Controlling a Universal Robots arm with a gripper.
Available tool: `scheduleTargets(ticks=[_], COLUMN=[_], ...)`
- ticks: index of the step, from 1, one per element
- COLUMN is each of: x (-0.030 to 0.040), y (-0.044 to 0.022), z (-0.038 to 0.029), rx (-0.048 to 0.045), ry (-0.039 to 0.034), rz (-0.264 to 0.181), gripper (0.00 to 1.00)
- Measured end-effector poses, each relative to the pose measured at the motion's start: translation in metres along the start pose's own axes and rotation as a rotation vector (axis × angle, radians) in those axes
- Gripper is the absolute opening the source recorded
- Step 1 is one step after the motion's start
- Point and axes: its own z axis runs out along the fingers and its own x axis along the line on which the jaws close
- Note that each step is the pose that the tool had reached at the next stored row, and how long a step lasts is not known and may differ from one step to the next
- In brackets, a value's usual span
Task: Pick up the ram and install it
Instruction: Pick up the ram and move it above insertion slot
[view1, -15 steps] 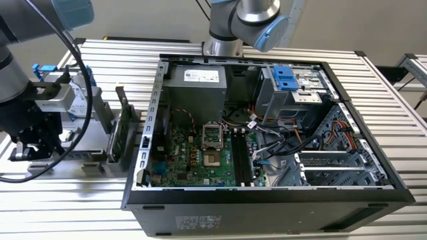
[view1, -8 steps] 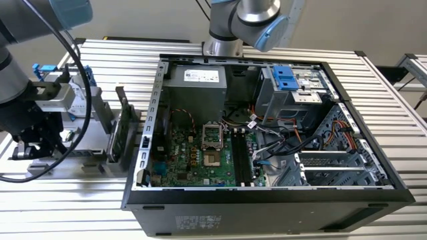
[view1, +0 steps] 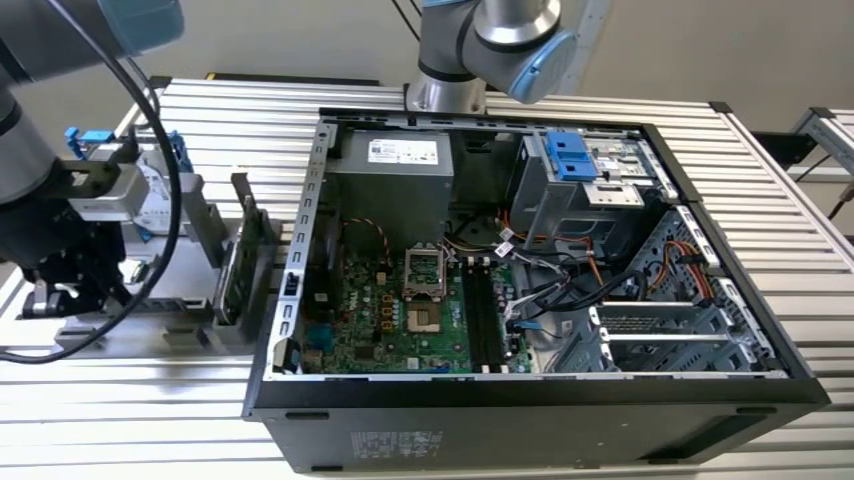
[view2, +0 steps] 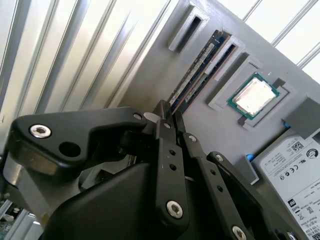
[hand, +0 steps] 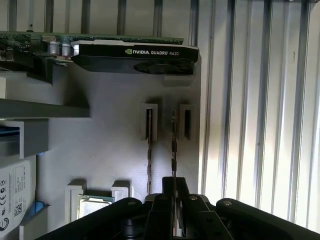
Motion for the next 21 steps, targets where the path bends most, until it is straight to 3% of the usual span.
scheduleTargets(ticks=[21], x=[-0.0001], y=[0.0008], z=[-0.0205], rx=[0.0], ry=[0.0003], rz=[0.0], gripper=[0.0])
